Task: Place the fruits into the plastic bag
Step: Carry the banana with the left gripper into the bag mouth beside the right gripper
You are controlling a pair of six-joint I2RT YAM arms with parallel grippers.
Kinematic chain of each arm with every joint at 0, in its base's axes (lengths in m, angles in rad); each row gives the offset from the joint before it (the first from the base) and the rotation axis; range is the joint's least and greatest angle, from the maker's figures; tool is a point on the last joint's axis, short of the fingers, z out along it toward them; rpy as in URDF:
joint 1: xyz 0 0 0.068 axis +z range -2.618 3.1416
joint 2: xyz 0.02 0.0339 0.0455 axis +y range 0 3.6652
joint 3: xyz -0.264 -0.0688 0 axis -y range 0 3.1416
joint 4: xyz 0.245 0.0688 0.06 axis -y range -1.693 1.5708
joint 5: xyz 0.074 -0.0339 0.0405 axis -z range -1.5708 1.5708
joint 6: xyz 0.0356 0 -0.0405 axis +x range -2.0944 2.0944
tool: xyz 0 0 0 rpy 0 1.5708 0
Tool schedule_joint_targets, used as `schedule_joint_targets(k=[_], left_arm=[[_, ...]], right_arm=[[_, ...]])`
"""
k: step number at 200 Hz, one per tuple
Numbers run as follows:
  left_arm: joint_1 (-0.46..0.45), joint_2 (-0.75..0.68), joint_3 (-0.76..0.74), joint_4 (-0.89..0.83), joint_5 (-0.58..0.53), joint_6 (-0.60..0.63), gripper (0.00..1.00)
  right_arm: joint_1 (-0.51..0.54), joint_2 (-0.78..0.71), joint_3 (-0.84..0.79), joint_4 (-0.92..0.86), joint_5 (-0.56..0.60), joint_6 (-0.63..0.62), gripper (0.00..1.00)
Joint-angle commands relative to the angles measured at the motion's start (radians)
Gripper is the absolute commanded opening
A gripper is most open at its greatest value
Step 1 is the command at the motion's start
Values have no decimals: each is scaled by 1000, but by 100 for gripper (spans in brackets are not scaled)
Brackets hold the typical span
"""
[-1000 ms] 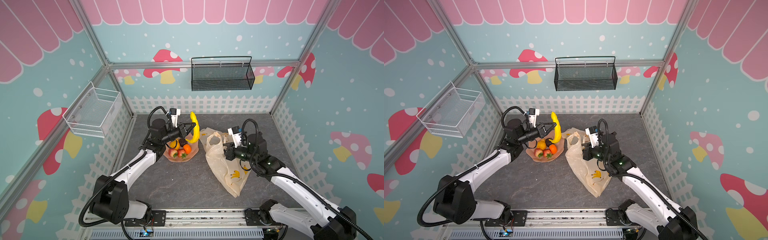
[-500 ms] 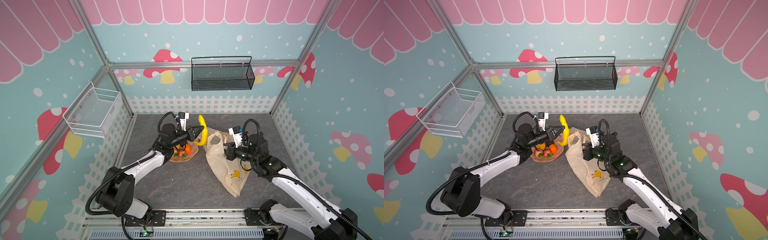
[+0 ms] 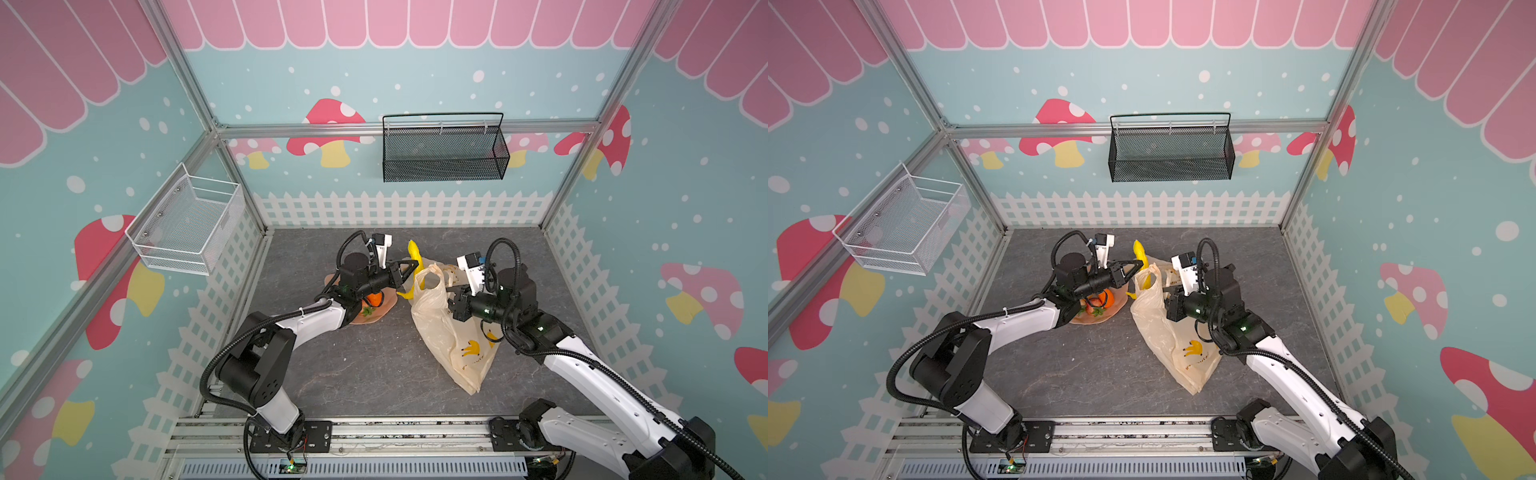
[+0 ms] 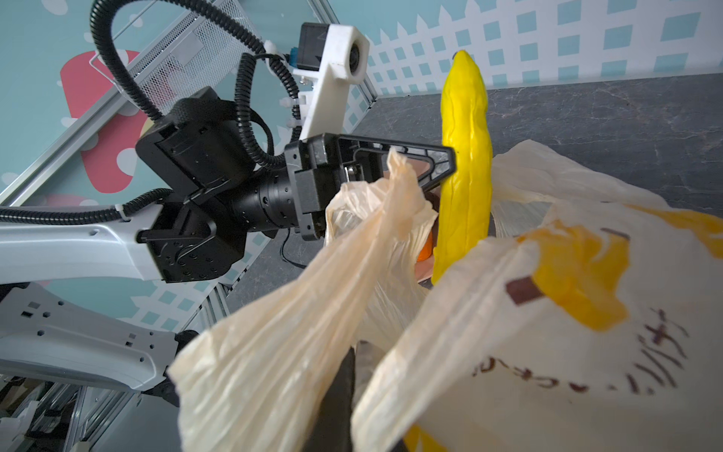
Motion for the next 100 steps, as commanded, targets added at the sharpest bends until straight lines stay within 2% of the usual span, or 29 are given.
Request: schedule_joint_targets(k=[1, 44, 100], left_arm=[[-15, 39, 54, 42, 19, -11, 1], [-38, 101, 100, -31, 97, 27, 0], [-59, 35, 43, -192, 116, 153, 0]], right_arm=[[4, -5, -8, 33, -22, 9, 0], [3, 4, -3, 38, -29, 8, 0], [1, 14, 8, 45, -31, 7, 0]])
